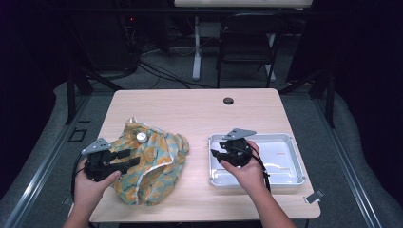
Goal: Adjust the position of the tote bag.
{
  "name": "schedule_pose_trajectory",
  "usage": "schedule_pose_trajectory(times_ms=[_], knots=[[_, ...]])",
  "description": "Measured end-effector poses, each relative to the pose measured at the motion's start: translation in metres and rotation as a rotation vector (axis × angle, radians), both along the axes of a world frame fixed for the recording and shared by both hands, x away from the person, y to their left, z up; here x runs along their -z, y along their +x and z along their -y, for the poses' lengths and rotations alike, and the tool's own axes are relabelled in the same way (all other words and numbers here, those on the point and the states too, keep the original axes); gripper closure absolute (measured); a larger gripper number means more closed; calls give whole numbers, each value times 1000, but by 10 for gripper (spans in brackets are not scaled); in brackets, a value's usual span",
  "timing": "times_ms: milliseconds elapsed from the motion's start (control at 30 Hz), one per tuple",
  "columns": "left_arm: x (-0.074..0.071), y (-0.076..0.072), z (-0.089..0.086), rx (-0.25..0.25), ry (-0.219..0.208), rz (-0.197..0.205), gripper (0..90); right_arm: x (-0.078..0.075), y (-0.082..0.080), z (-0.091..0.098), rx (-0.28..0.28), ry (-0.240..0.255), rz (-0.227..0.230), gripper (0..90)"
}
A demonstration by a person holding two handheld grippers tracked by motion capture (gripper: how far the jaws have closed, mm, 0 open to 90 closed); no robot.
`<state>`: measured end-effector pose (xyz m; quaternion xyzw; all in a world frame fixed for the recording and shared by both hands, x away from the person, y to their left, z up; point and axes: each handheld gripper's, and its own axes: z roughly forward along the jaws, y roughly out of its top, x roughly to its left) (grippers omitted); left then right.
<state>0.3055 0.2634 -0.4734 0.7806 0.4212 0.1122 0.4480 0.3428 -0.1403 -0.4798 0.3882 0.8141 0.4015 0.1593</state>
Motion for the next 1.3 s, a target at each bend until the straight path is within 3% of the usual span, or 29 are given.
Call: schedule_pose_trajectory(times_ms=[200,433,533,567,633,800,1300], knots=[[11,5,3,-9,-6,-14,450,-7,7,-18,-40,9,-4,556],[22,10,6,-6,25,-47,462,-10,11,-27,-61,17,-15,555],[24,10,6,0,31,-52,660,-14,12,-33,-74,19,-12,555],[24,9,7,6,24,-54,660,-14,12,-33,-74,19,-12,555],[23,7,8,15,20,-42,776,-19,14,-37,-80,22,-4,556],[21,3,12,57,7,-28,876,-31,17,-45,-101,35,8,573],[22,0,21,97,17,-35,895,-63,23,-81,-182,36,51,582]])
